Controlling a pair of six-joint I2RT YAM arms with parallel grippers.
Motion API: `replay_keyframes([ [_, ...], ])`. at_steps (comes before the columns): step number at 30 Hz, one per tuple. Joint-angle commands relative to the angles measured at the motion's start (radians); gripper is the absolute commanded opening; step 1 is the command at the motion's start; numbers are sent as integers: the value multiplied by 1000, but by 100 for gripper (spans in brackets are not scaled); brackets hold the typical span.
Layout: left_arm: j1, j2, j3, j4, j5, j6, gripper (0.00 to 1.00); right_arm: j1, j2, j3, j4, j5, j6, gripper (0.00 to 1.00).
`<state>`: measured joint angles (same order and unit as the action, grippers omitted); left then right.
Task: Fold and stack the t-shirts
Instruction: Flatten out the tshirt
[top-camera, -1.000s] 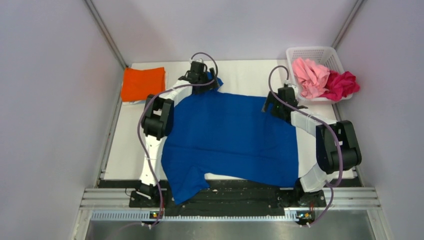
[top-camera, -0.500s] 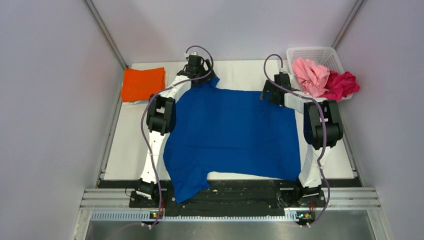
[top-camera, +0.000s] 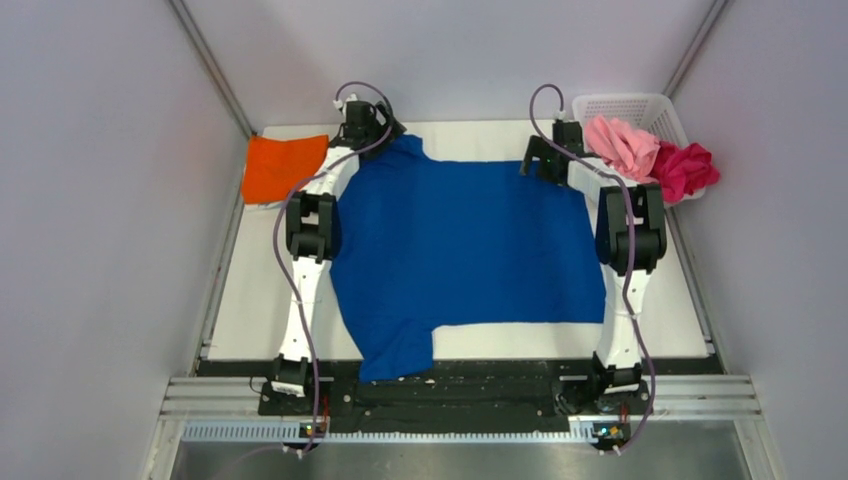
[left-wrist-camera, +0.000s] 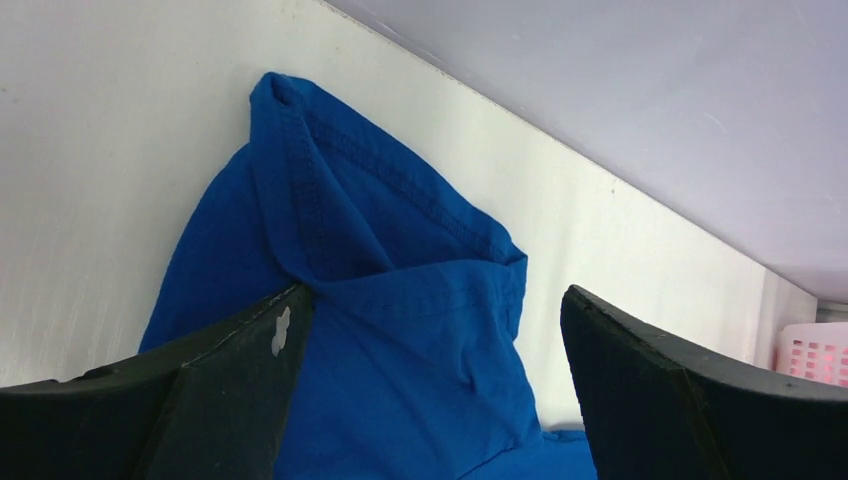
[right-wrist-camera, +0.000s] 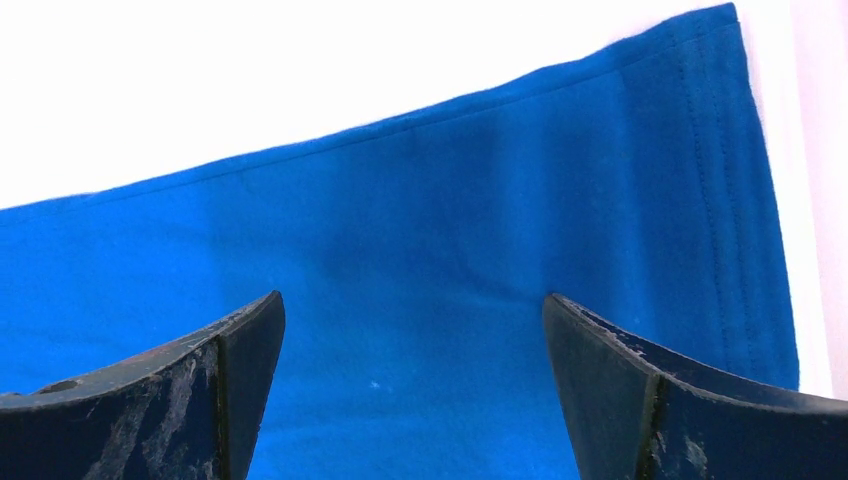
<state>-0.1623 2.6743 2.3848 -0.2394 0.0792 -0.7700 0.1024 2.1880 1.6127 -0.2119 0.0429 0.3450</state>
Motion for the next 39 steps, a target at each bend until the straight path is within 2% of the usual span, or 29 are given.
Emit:
replay_keyframes([
  [1, 2, 37, 62, 53, 2, -5, 99, -17, 78, 73, -54, -87, -14, 99],
  [10, 18, 30, 134, 71, 2, 5, 99, -17, 72, 143, -85, -120, -46, 99],
  [15, 10, -110, 106, 32, 21, 57, 99, -15, -7, 199, -174, -101, -88, 99],
  [19, -19, -315, -103, -36, 39, 129, 99, -8, -167, 66, -140, -95, -82, 99],
  [23, -69, -569, -385, -178, -64, 168, 99, 21, -302, -127, -131, -86, -98, 99],
  [27, -141, -784, -763, -117, -171, 208, 99, 62, -409, -343, -98, -51, -69, 99],
  [29, -168, -840, -875, -115, -212, 219, 99, 82, -444, -422, -84, -47, -56, 99],
  [35, -180, -830, -969, -269, -224, 221, 99, 133, -462, -524, -80, -46, -47, 99],
  [39, -181, -717, -913, -353, -336, 213, 99, 149, -418, -514, -81, -46, -44, 99],
])
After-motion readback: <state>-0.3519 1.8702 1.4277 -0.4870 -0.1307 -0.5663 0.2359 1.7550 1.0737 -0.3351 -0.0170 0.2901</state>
